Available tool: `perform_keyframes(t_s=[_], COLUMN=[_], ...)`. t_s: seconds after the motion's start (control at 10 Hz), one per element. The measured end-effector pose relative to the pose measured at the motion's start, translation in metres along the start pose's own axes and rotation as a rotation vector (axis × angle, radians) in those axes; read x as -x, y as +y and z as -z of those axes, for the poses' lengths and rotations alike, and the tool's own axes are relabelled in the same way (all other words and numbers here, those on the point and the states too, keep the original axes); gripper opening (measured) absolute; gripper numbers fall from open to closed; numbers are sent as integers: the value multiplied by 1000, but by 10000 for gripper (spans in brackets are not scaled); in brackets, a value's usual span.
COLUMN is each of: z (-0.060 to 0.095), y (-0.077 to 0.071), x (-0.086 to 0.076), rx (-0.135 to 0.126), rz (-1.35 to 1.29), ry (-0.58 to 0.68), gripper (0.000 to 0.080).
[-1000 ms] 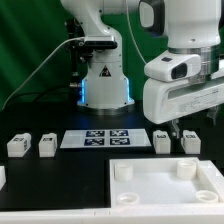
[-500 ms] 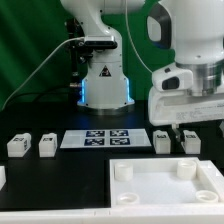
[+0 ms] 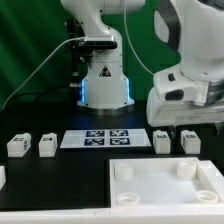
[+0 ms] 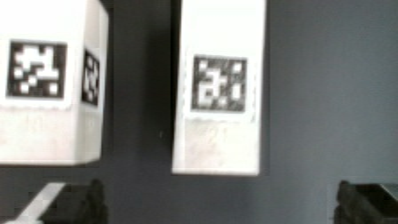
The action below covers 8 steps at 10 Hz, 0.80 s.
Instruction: Assemble one leg
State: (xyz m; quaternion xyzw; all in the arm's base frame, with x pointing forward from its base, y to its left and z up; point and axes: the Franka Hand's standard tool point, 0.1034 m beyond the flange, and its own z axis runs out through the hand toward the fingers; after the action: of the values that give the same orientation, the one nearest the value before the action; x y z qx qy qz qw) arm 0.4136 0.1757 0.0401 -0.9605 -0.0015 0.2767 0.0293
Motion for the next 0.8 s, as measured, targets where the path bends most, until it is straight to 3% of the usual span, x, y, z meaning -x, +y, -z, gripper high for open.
perform_keyframes(t_s=[0.2,0.3,0.4,0.8], z=[3,2,-1,-11], y=[-1,-2,1,-7], x=[2,-3,4,0], rx=[7,5,14,18], rz=[-9,-8,-3,7], ry=[-234,-280,-370,-358], gripper=[649,649,649,649])
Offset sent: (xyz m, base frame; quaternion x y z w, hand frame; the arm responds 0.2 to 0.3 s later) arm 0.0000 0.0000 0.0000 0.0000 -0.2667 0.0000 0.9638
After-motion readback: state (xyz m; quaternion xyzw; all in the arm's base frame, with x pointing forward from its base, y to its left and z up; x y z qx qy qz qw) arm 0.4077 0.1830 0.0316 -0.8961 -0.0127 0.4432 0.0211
